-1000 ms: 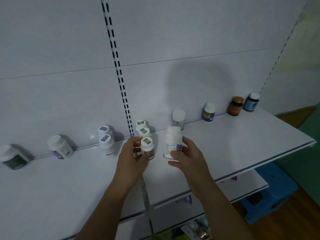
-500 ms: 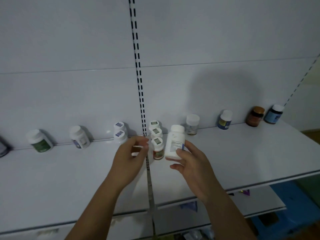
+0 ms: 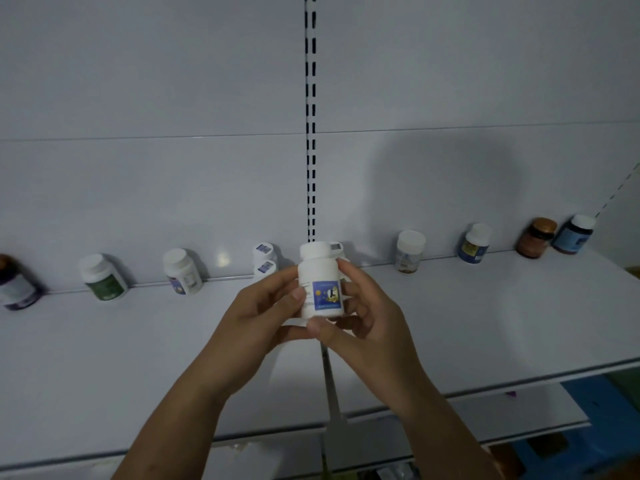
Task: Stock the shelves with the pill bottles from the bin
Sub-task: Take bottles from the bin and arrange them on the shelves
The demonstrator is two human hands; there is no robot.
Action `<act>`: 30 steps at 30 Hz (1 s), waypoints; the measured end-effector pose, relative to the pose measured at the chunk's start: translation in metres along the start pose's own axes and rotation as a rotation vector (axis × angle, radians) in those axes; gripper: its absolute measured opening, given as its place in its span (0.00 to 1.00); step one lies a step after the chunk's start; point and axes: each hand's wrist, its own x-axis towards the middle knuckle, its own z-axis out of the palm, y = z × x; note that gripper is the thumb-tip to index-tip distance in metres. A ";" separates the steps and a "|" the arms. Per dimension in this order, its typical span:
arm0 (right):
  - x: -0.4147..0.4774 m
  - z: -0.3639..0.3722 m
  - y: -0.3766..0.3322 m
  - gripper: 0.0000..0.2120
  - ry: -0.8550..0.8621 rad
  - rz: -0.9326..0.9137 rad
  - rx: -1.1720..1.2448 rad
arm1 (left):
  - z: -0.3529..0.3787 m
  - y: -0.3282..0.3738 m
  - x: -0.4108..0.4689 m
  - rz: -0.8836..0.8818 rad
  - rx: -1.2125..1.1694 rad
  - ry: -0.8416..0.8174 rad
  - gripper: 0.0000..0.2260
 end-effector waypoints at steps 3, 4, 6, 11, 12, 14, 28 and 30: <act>-0.001 0.005 0.003 0.36 -0.014 0.011 -0.015 | -0.008 -0.003 -0.001 -0.006 0.000 -0.006 0.18; -0.001 0.006 0.005 0.35 -0.011 0.016 -0.008 | -0.010 -0.005 -0.002 -0.004 0.005 -0.012 0.19; -0.004 0.006 0.009 0.33 -0.004 0.020 -0.008 | -0.011 -0.008 -0.005 -0.001 0.022 -0.018 0.18; -0.011 0.010 0.021 0.33 -0.008 0.051 0.027 | -0.017 -0.019 -0.011 -0.039 0.087 0.001 0.17; -0.011 0.012 0.023 0.33 -0.011 0.058 0.033 | -0.020 -0.021 -0.012 -0.048 0.095 0.008 0.17; -0.011 0.017 0.025 0.34 -0.019 0.068 0.039 | -0.025 -0.024 -0.014 -0.058 0.118 0.018 0.16; -0.014 0.060 0.038 0.30 -0.115 0.161 -0.003 | -0.065 -0.039 -0.044 -0.108 0.161 0.129 0.17; -0.014 0.068 0.041 0.31 -0.136 0.177 -0.023 | -0.071 -0.039 -0.048 -0.108 0.169 0.141 0.17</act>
